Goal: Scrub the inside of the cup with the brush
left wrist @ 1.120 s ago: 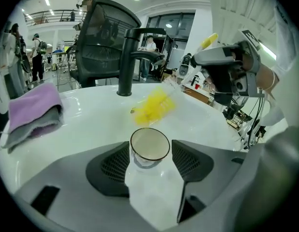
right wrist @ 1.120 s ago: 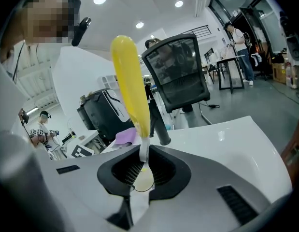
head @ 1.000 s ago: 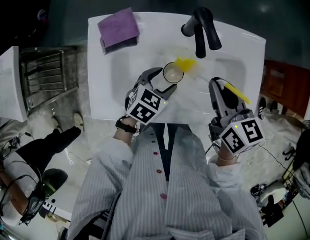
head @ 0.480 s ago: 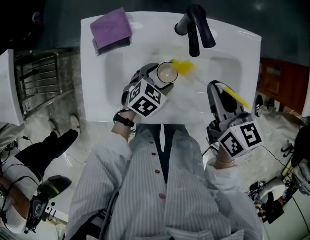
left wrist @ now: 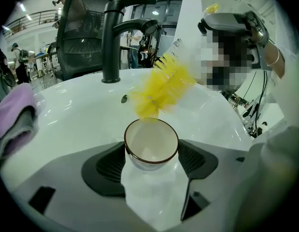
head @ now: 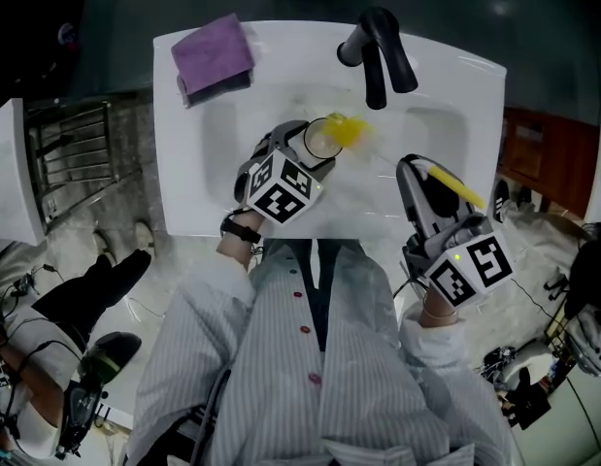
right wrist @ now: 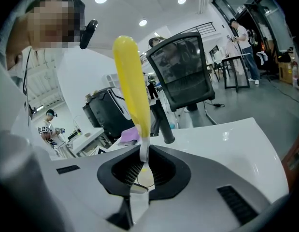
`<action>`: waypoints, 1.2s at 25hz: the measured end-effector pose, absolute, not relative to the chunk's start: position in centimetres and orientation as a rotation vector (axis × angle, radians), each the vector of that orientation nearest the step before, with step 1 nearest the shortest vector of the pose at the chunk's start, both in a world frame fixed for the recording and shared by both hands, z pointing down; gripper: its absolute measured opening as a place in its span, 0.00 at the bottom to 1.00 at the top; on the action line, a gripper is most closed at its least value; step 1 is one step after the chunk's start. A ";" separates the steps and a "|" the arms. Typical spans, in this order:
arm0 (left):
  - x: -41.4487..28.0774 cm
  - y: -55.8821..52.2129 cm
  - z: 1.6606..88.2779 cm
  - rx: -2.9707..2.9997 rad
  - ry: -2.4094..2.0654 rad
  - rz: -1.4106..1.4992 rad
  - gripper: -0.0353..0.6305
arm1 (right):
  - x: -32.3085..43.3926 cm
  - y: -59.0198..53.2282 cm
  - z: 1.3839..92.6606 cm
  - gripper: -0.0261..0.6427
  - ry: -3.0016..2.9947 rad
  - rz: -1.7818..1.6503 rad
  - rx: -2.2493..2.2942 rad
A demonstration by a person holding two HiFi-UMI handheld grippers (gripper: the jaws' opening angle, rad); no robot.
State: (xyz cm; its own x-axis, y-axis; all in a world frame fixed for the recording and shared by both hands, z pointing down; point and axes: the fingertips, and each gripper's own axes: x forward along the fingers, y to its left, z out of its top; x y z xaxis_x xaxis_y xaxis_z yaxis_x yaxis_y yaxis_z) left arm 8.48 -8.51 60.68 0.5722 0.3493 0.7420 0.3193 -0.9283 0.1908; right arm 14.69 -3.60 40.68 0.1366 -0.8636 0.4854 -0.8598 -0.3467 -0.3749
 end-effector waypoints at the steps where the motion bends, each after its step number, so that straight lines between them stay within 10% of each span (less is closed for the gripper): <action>1: 8.5 -8.5 60.7 2.753 0.587 1.313 0.58 | 14.4 -3.9 40.7 0.12 1.819 -1.027 -2.355; 30: 8.4 -8.5 60.2 2.775 0.620 1.257 0.58 | 12.5 -10.6 49.1 0.12 2.221 -1.108 -2.501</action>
State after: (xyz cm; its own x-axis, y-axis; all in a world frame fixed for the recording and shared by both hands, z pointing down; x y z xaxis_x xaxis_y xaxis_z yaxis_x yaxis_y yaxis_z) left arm 8.38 -8.53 60.24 0.5937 0.3691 0.7151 0.3424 -0.9200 0.1906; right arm 12.54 -10.59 49.10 0.0433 -0.7456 0.6649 -0.9797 -0.1620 -0.1178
